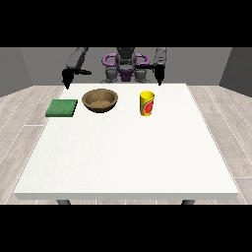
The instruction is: Pick the cup and pour the ball into the bowl, then pick the bowl and place it on the pad
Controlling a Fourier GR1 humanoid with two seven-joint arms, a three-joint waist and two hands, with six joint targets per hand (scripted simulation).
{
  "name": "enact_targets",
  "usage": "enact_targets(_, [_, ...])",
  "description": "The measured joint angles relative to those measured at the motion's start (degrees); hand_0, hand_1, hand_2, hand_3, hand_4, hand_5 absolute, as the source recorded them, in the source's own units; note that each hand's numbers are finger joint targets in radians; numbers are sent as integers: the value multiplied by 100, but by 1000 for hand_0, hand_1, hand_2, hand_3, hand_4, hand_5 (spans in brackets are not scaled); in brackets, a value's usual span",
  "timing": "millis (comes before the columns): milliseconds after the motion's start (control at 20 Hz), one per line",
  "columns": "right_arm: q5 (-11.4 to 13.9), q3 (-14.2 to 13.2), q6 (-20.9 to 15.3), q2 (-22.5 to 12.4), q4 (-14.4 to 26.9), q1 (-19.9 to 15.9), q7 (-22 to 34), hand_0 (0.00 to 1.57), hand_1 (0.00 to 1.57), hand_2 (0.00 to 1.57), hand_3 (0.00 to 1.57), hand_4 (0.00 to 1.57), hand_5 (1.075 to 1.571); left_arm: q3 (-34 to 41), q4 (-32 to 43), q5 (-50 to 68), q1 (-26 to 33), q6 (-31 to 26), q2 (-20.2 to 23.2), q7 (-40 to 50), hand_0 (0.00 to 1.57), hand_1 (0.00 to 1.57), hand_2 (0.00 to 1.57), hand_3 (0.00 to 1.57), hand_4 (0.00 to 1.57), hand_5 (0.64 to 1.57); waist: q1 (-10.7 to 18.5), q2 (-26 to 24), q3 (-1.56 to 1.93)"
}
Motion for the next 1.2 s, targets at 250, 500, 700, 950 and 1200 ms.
enact_targets(250, [-49,-132,150,-116,433,-450,-418,0,0,0,0,0,1548,501,731,132,-654,-68,152,-501,0,0,0,0,0,1449,-116,542,-1])
enact_targets(500, [-6,-97,311,-142,679,-652,-759,0,0,0,0,0,1549,992,1567,296,-1155,-212,394,-1063,0,0,0,0,0,1416,-279,873,-1])
enact_targets(700, [83,-71,352,-108,1010,-763,-1103,0,0,0,0,0,1545,1240,2102,368,-1483,-238,499,-1369,0,0,0,0,0,1407,-337,1034,-1])
enact_targets(950, [88,-67,467,-211,1065,-948,-1225,0,0,0,0,0,1550,1580,2873,483,-1873,-276,641,-1915,0,0,0,0,0,1394,-527,1316,-5])
enact_targets(1200, [83,-124,609,-354,1344,-1145,-1374,0,0,0,0,0,1543,1672,3376,453,-2199,-137,605,-2234,0,0,0,0,0,1401,-612,1478,-5])
